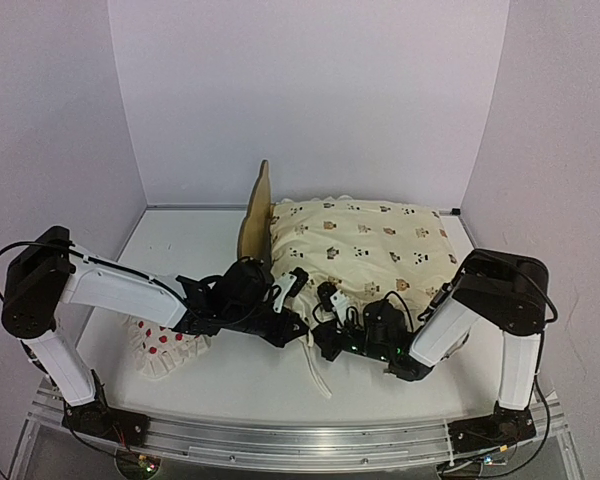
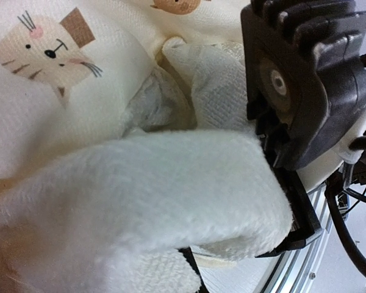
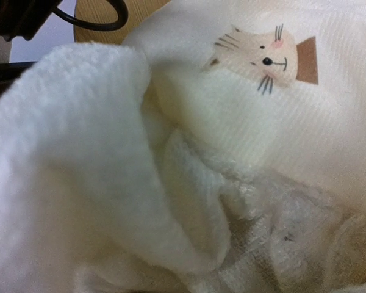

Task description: Set up the pet bed

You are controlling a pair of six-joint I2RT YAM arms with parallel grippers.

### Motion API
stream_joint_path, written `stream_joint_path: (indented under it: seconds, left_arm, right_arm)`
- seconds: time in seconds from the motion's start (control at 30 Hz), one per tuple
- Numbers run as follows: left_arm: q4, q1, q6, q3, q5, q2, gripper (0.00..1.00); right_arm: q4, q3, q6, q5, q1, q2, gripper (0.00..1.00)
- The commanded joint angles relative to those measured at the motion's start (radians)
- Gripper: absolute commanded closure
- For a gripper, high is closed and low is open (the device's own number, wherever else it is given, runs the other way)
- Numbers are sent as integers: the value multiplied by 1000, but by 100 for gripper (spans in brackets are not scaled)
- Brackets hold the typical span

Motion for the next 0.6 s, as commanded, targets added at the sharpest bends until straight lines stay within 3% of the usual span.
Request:
stream_joint_path:
  seconds: [0.0, 0.27, 0.43, 0.57]
  left_arm:
    - [41, 6, -11, -12, 25, -42, 100]
    - [11, 6, -10, -4, 10, -45, 98]
    - [-14, 5, -7, -25, -11, -91, 61]
    - [-57, 5, 3, -34, -48, -121, 47]
  right_arm:
    - [48, 30, 27, 82, -9, 18, 97]
    - [47, 11, 60, 139, -9, 24, 100]
    - [47, -13, 86, 150, -10, 14, 100]
    - [46, -25, 118, 164, -9, 4, 100]
